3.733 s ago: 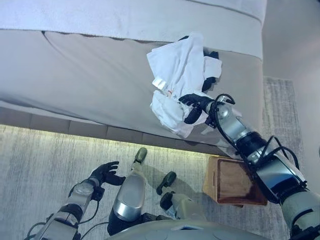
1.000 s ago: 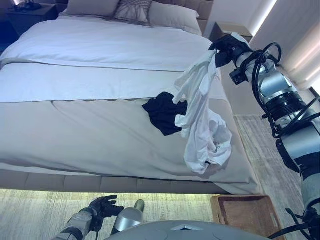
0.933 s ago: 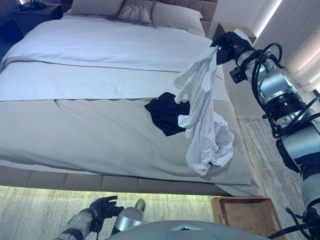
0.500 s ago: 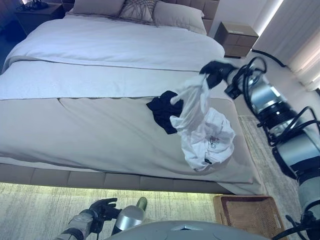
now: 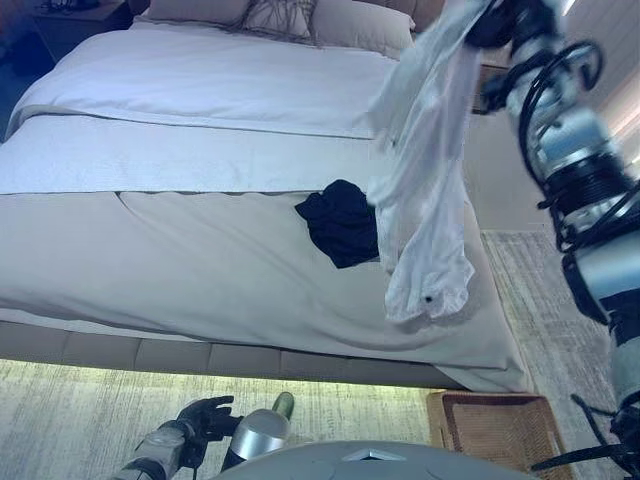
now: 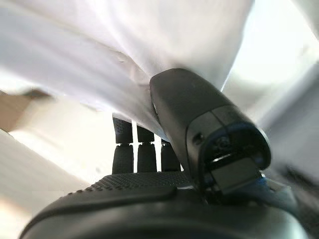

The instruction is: Pick up the clothes from the bed and place them into the basket

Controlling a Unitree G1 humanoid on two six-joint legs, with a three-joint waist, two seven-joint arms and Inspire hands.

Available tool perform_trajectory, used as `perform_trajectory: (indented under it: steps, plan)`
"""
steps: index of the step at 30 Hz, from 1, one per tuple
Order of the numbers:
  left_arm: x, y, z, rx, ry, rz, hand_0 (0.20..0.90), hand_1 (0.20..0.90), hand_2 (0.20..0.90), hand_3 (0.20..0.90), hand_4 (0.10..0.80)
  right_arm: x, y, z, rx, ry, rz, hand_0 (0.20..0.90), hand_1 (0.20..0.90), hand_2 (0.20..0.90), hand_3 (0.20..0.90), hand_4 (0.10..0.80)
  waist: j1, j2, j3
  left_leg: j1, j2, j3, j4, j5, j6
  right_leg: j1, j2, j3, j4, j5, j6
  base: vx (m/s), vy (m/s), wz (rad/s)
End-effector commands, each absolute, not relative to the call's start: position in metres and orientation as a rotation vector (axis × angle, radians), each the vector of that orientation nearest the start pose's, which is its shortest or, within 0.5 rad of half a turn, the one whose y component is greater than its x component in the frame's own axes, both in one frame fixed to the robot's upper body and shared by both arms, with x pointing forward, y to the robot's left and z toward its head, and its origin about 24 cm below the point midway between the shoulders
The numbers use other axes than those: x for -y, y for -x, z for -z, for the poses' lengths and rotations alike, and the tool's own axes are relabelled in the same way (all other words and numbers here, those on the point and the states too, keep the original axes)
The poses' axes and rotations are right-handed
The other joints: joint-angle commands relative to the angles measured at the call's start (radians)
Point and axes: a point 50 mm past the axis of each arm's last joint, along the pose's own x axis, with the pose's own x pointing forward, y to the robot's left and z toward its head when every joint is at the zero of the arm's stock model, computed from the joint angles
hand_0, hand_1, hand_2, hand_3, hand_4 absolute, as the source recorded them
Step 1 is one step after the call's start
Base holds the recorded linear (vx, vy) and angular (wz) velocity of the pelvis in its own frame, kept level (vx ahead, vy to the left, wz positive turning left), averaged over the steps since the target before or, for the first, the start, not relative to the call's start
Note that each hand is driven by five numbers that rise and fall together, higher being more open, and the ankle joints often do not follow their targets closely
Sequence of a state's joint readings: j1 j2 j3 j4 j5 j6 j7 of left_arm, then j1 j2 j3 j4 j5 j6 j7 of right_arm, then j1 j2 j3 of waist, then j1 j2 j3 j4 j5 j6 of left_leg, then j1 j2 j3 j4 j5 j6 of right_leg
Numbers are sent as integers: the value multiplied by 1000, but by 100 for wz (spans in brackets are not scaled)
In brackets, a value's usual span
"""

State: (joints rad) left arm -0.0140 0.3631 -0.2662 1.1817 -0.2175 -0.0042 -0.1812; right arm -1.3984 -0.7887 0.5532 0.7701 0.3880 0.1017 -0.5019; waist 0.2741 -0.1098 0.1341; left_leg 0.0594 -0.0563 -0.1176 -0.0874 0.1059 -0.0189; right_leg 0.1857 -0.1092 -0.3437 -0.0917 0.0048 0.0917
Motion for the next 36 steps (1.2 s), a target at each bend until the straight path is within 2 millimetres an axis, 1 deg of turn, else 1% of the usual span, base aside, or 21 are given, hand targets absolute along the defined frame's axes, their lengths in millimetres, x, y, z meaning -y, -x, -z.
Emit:
perform_trajectory:
  steps: [1, 3, 5, 7, 9, 11, 13, 14, 16, 17, 20, 21, 22, 23, 25, 26, 28, 30, 32, 34, 36]
  plan:
    - [-259, -89, 153, -1240, -188, 86, 900, 900, 900, 900, 800, 228, -298, -489, 1158, 237, 734, 300, 300, 300, 200, 100, 23, -34, -107, 61, -12, -9, 1, -115, 39, 3, -16, -24, 134, -25, -6, 0, 0, 0]
    - [-259, -90, 152, -1241, -187, 85, 900, 900, 900, 900, 800, 233, -288, -495, 1223, 189, 788, 300, 300, 300, 200, 100, 21, -34, -110, 60, -13, -10, 3, -118, 40, 0, -18, -25, 140, -23, -3, 6, 3, 2]
    - [-258, -94, 152, -1240, -190, 92, 900, 900, 900, 900, 800, 236, -285, -495, 1229, 173, 813, 300, 300, 300, 200, 100, 20, -35, -111, 59, -16, -13, 3, -120, 42, -5, -21, -25, 144, -20, 0, 10, 0, 2]
    - [-258, -98, 151, -1242, -200, 108, 900, 900, 900, 900, 800, 238, -289, -491, 1193, 187, 808, 300, 300, 300, 200, 100, 20, -33, -110, 58, -17, -16, 4, -121, 42, -10, -25, -26, 148, -17, 3, 18, -1, 6]
    - [-258, -102, 150, -1243, -208, 120, 900, 900, 900, 900, 800, 238, -299, -484, 1115, 241, 780, 300, 300, 300, 200, 100, 22, -32, -109, 57, -17, -15, 4, -121, 42, -14, -26, -27, 151, -13, 6, 20, -4, 5]
    - [-257, -106, 149, -1243, -217, 132, 900, 900, 900, 900, 800, 237, -321, -470, 961, 324, 703, 300, 300, 300, 200, 100, 23, -30, -107, 56, -16, -15, 5, -119, 41, -20, -25, -25, 149, -13, 4, 19, -7, 0]
    - [-256, -107, 149, -1247, -231, 144, 900, 900, 900, 900, 800, 239, -338, -455, 837, 373, 642, 300, 300, 300, 200, 100, 24, -30, -107, 54, -14, -12, 5, -118, 40, -22, -23, -23, 142, -18, 0, 54, -21, 1]
    - [-255, -106, 149, -1251, -239, 151, 900, 900, 900, 900, 800, 241, -351, -442, 712, 429, 591, 300, 300, 300, 200, 100, 23, -29, -105, 52, -11, -8, 4, -118, 38, -25, -21, -21, 140, -17, -2, 69, -22, 0]
    - [-254, -105, 150, -1255, -250, 165, 900, 900, 900, 900, 800, 245, -366, -420, 578, 483, 531, 300, 300, 300, 200, 100, 19, -25, -102, 46, -9, -6, 2, -110, 37, -30, -18, -22, 128, -16, -7, 82, -12, 2]
    - [-253, -105, 150, -1257, -257, 175, 900, 900, 900, 900, 800, 244, -374, -406, 487, 540, 493, 300, 300, 300, 200, 100, 18, -22, -97, 48, -7, -3, 1, -110, 36, -30, -17, -19, 128, -17, -8, 84, -3, 3]
    - [-247, -105, 152, -1249, -256, 192, 900, 900, 900, 900, 800, 242, -389, -372, 367, 613, 418, 300, 300, 300, 200, 100, 13, -8, -81, 41, -1, 3, 4, -106, 34, -35, -12, -13, 119, -30, -18, 85, 15, -1]
    - [-244, -107, 152, -1240, -256, 202, 900, 900, 900, 900, 800, 240, -394, -357, 310, 640, 367, 300, 300, 300, 200, 100, 12, -2, -69, 33, 1, 5, 9, -105, 32, -45, -13, -7, 120, -33, -21, 0, 0, 0]
    - [-240, -115, 150, -1212, -254, 208, 900, 900, 900, 900, 800, 233, -398, -346, 296, 664, 344, 300, 300, 300, 200, 100, 12, 6, -46, 10, 2, 6, 17, -101, 33, -68, -15, -5, 126, -33, -24, -116, 4, -4]
    - [-236, -127, 147, -1169, -254, 215, 900, 900, 900, 900, 800, 225, -402, -335, 273, 699, 306, 300, 300, 300, 200, 100, 10, 13, -12, -21, 0, 4, 29, -99, 34, -103, -18, -1, 135, -31, -25, -305, -16, -7]
    - [-227, -155, 139, -1077, -258, 228, 900, 900, 900, 900, 800, 210, -407, -324, 245, 794, 219, 300, 300, 300, 200, 100, 7, 28, 58, -87, -1, 3, 48, -93, 36, -175, -22, 10, 154, -26, -29, -457, -35, -14]
    - [-222, -171, 132, -1017, -265, 229, 900, 900, 900, 900, 800, 200, -409, -319, 230, 839, 164, 900, 900, 900, 900, 800, 5, 36, 102, -127, -2, 2, 53, -84, 39, -217, -19, 17, 156, -18, -31, -464, -51, -5]
    - [-213, -194, 121, -927, -274, 231, 900, 900, 900, 900, 800, 191, -411, -309, 176, 934, 99, 900, 900, 900, 900, 800, 4, 45, 170, -189, -1, 1, 61, -67, 42, -271, -12, 23, 154, 2, -34, -376, -63, -1]
    - [-209, -206, 114, -874, -276, 227, 900, 900, 900, 900, 800, 187, -410, -306, 205, 952, 83, 900, 900, 900, 900, 800, 2, 50, 212, -222, 1, 3, 61, -54, 42, -295, -6, 24, 143, 21, -33, -197, -58, -8]
    - [-209, -212, 109, -841, -279, 218, 900, 900, 900, 900, 800, 181, -409, -306, 239, 980, 63, 900, 900, 900, 900, 800, 2, 46, 238, -239, 2, 3, 57, -46, 40, -304, -1, 19, 131, 33, -26, -87, -74, -6]
    - [-212, -216, 106, -828, -286, 220, 900, 900, 900, 900, 800, 179, -408, -309, 257, 994, 52, 900, 900, 900, 900, 800, 7, 42, 249, -245, 1, 1, 52, -44, 39, -305, 0, 13, 124, 37, -22, -36, -64, -3]
    - [-217, -220, 101, -810, -301, 230, 900, 900, 900, 900, 800, 171, -405, -319, 302, 1041, 7, 900, 900, 900, 900, 800, 13, 37, 266, -251, 4, 1, 44, -36, 35, -309, -2, -3, 123, 41, -16, -44, -41, -4]
